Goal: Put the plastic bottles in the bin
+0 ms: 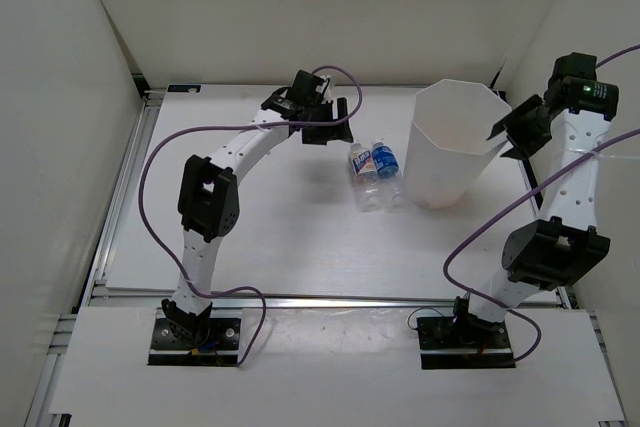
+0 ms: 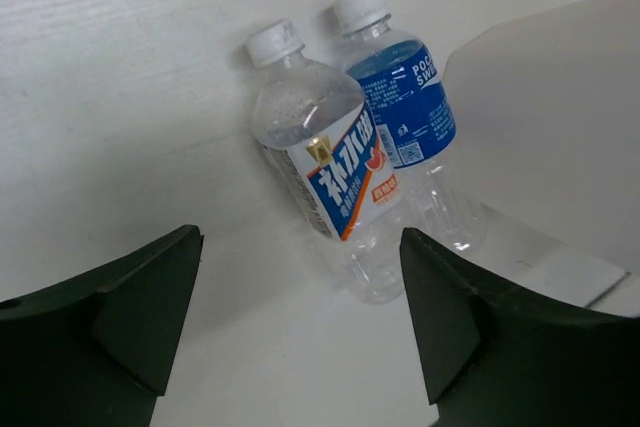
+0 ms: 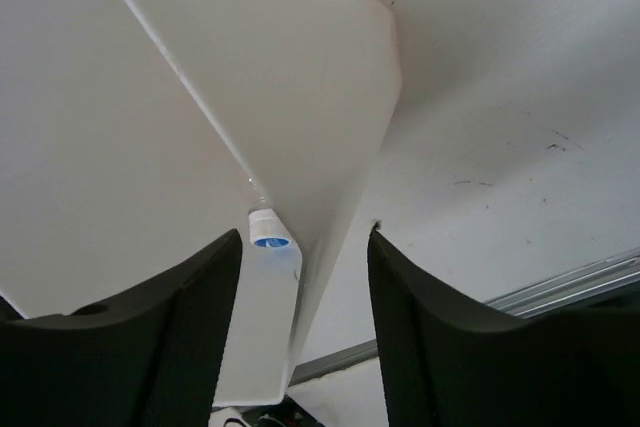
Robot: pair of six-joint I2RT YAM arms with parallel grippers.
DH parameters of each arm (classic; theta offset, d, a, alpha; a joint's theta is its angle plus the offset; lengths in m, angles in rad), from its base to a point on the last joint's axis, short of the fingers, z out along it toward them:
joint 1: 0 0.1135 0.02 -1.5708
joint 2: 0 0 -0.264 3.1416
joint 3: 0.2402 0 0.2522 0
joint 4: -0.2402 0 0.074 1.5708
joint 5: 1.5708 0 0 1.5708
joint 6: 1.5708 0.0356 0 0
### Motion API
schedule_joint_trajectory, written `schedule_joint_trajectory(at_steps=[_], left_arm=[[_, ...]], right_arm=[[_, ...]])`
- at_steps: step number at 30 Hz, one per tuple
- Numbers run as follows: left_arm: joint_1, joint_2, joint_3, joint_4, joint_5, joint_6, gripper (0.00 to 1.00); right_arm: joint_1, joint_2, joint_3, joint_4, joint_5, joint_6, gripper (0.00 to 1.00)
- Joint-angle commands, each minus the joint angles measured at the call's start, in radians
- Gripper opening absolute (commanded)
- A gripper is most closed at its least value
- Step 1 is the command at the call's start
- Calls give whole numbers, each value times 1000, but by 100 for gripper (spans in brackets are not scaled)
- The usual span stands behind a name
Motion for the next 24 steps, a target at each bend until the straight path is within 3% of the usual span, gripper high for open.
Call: schedule_joint_trajectory(at_steps=[1,2,7,8,17,24], left_arm=[[-15,-91,-17,4,83,-56,94],[-15,-91,-17,4,83,-66,100],[-24,-80,-15,4,102,-66,100],[-24,-71,3,4,102,-66,100],[-44,27,97,4,142,-146,100],[-78,101,130,-6,133,-137,100]], right_arm=[[16,-11,-1,38,5,-8,61],[16,-11,-1,48,5,-8,67],[16,-11,20,58,14,-18,90],[16,-24,31,58,14,-18,100],[16,-139,157,76,42,-27,100],[16,-232,129,76,-38,-5,100]])
